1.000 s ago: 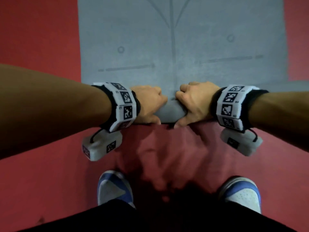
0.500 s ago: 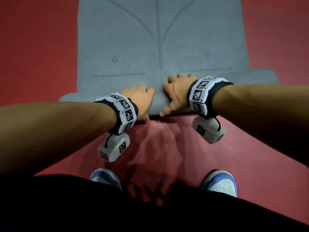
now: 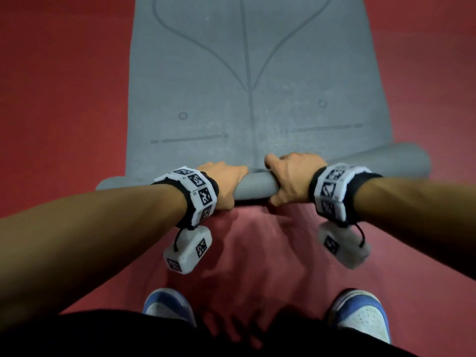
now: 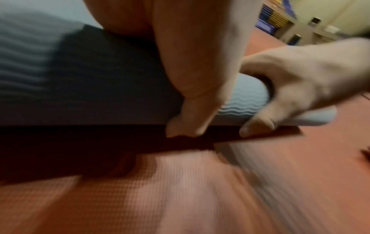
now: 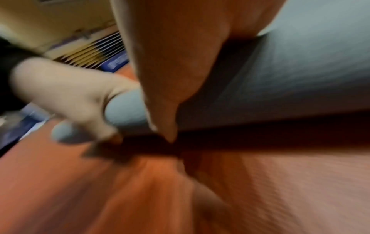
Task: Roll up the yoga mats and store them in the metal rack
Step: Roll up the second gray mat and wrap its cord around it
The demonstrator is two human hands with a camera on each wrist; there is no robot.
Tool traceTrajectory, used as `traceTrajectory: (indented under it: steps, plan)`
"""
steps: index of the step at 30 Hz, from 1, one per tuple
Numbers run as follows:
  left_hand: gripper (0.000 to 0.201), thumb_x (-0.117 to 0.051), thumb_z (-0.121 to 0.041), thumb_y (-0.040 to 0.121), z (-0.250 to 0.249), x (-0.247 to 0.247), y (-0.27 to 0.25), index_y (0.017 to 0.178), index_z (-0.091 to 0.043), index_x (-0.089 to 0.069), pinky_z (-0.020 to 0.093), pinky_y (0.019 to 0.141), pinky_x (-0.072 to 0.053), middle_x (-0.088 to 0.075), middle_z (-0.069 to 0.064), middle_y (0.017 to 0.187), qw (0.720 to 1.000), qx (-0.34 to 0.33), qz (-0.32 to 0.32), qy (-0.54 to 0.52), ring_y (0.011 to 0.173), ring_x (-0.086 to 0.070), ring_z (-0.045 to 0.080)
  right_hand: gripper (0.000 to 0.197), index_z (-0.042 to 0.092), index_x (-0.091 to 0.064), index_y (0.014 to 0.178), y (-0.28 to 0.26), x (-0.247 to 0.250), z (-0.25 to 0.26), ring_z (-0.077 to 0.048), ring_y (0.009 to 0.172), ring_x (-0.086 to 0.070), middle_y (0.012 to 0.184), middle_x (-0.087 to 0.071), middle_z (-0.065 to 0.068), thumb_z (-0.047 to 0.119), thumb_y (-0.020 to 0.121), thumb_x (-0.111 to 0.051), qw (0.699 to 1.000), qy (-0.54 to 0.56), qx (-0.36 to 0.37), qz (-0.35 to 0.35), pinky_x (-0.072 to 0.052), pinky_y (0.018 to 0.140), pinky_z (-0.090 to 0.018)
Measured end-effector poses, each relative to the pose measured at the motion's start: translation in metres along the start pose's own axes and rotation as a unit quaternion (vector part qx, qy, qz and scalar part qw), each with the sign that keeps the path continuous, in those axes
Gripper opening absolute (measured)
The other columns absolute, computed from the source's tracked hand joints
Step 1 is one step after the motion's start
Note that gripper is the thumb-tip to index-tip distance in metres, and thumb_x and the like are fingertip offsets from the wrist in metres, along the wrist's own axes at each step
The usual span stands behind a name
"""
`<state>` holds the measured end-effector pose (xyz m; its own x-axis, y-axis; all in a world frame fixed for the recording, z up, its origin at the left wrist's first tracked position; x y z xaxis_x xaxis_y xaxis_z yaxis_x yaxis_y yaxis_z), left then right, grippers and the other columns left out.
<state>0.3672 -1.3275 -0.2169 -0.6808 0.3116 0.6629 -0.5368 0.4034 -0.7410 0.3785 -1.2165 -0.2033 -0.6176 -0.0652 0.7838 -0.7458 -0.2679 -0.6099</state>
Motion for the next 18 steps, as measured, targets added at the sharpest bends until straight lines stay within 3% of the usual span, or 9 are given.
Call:
traceTrajectory:
  steps: [2,4,8,10,12,14,16,18]
  plan:
    - [0.051,-0.081,-0.032,0.066,0.005,-0.001,0.004,0.105,-0.032,-0.048,0.031,0.072,-0.047,-0.063,-0.003,0.094,0.999,-0.005,0.027,-0.034,0.085,-0.059,0.022,0.081,0.023,-0.032,0.132,-0.008,0.000,0.009,-0.030,0.108,-0.055,0.120,-0.054,-0.006,0.062,0.072,-0.069,0.992,-0.102,0.032,-0.065,-0.042,0.084,-0.039]
    - [0.057,-0.084,-0.035,0.064,0.005,-0.001,0.006,0.106,-0.030,-0.045,0.033,0.075,-0.048,-0.063,-0.001,0.101,0.999,-0.007,0.029,-0.032,0.090,-0.059,0.023,0.073,0.024,-0.026,0.132,-0.010,-0.009,0.009,-0.031,0.104,-0.058,0.118,-0.055,-0.007,0.051,0.078,-0.067,0.992,-0.103,0.043,-0.062,-0.042,0.078,-0.038]
    - [0.089,-0.077,-0.047,0.070,0.011,0.009,-0.002,0.139,-0.027,-0.025,0.041,0.094,-0.039,-0.045,0.004,0.128,0.990,0.025,-0.114,0.084,0.116,-0.048,0.028,0.064,0.026,-0.043,0.114,0.013,0.001,-0.009,-0.033,0.090,-0.066,0.100,-0.066,-0.007,0.045,0.065,-0.078,1.000,-0.009,0.019,-0.007,-0.044,0.067,-0.032]
    - [0.091,-0.075,-0.045,0.075,0.014,0.003,-0.006,0.142,-0.029,-0.016,0.042,0.094,-0.038,-0.046,0.006,0.129,0.987,0.024,-0.115,0.108,0.115,-0.050,0.029,0.057,0.030,-0.053,0.102,0.022,0.007,-0.013,-0.027,0.085,-0.066,0.090,-0.067,0.002,0.042,0.056,-0.084,0.998,0.042,0.012,0.034,-0.050,0.070,-0.030]
    - [0.078,-0.074,-0.039,0.076,0.019,0.007,-0.003,0.135,-0.031,-0.024,0.040,0.082,-0.043,-0.055,0.005,0.119,0.992,0.021,-0.096,0.083,0.105,-0.058,0.030,0.051,0.028,-0.059,0.093,0.029,-0.001,-0.012,-0.023,0.080,-0.068,0.083,-0.070,0.005,0.032,0.051,-0.087,0.988,0.117,0.007,0.097,-0.056,0.073,-0.033]
    - [0.070,-0.078,-0.039,0.069,0.022,0.010,-0.001,0.122,-0.034,-0.033,0.036,0.071,-0.046,-0.061,0.001,0.101,0.997,0.006,-0.055,0.047,0.092,-0.062,0.030,0.044,0.019,-0.066,0.090,0.030,-0.023,-0.003,-0.027,0.080,-0.070,0.084,-0.074,-0.003,0.011,0.052,-0.087,0.950,0.249,0.008,0.189,-0.058,0.073,-0.038]
    - [0.068,-0.085,-0.035,0.061,0.018,-0.003,-0.002,0.113,-0.034,-0.042,0.033,0.071,-0.047,-0.060,-0.004,0.086,0.999,-0.023,0.030,0.012,0.084,-0.061,0.026,0.052,0.006,-0.069,0.095,0.016,-0.048,0.013,-0.031,0.082,-0.067,0.087,-0.071,-0.015,0.002,0.046,-0.085,0.890,0.354,0.006,0.288,-0.055,0.075,-0.045]
    - [0.060,-0.087,-0.023,0.060,0.010,-0.032,-0.008,0.106,-0.030,-0.049,0.031,0.075,-0.050,-0.060,-0.009,0.080,0.990,-0.053,0.126,-0.016,0.084,-0.061,0.020,0.064,0.001,-0.065,0.109,-0.002,-0.071,0.026,-0.029,0.086,-0.064,0.094,-0.068,-0.017,0.006,0.049,-0.087,0.869,0.355,0.013,0.345,-0.054,0.079,-0.046]
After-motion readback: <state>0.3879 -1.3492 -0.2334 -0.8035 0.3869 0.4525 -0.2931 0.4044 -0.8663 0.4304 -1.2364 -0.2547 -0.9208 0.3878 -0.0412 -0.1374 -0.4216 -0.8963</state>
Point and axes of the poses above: each hand's wrist, its own y-axis towards the middle knuckle, its own x-axis out of the back of the hand, z = x × y, the point moved 10 cm from there along y, towards the middle knuckle
